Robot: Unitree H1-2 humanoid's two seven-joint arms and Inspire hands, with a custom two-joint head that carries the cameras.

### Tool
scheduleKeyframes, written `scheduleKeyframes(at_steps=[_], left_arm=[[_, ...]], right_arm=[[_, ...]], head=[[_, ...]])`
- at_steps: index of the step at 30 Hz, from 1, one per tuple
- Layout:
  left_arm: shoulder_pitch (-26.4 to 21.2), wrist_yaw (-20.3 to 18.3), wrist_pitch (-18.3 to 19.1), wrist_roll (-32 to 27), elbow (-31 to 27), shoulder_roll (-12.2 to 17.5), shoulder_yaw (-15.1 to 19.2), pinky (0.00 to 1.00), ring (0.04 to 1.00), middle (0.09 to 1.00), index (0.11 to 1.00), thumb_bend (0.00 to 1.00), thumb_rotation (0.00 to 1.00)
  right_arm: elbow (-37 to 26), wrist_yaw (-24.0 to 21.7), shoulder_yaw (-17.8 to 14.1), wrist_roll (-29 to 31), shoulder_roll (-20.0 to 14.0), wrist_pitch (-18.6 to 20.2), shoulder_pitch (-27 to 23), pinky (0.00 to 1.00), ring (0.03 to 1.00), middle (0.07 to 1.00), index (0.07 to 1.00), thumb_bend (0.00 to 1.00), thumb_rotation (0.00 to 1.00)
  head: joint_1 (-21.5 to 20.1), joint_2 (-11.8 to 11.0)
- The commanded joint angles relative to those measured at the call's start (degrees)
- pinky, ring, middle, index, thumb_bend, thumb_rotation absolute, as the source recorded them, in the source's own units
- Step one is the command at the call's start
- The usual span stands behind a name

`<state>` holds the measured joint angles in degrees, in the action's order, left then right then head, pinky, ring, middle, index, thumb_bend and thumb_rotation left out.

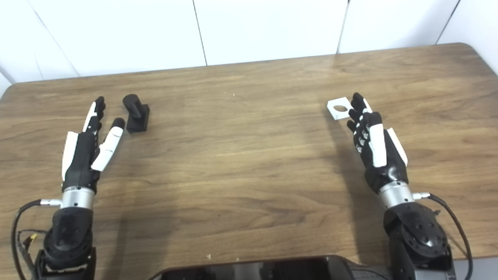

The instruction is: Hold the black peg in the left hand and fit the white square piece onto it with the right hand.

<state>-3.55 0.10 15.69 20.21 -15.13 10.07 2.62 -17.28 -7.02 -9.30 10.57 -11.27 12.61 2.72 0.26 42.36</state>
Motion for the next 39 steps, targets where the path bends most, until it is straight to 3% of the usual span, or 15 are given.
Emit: scheduleKeyframes(at_steps=[1,21,30,39], left_arm=[[-2.82,0.11,1.19,1.63,-0.3,1.21,-0.33,0.95,0.991,1.0,0.981,0.62,0.76],[-6.84,2.4,1.84,11.69,3.52,2.04,-3.52,0.92,0.993,0.974,0.858,0.7,0.53],[-7.89,4.55,5.63,17.61,2.91,0.98,-4.39,0.89,0.994,0.961,0.836,0.74,0.5],[-7.16,6.41,3.62,17.84,2.8,-0.16,-4.45,0.92,0.999,0.967,0.856,0.73,0.5]], right_arm=[[-1.49,0.27,-0.04,-0.03,-0.22,-2.29,-1.52,1.0,1.0,1.0,0.976,0.76,1.0],[-1.18,-0.06,-0.04,-0.45,-0.29,-3.62,-0.83,1.0,1.0,1.0,0.973,0.76,1.0],[-1.28,-0.05,0.14,-0.39,-0.29,-2.97,-0.81,1.0,1.0,1.0,0.97,0.75,1.0],[-0.1,-0.29,0.2,-0.73,-0.69,-4.43,-0.92,1.0,1.0,1.0,0.973,0.74,1.0]], head=[[-0.01,0.08],[0.12,-0.02],[0.47,-0.14],[0.6,-0.3]])
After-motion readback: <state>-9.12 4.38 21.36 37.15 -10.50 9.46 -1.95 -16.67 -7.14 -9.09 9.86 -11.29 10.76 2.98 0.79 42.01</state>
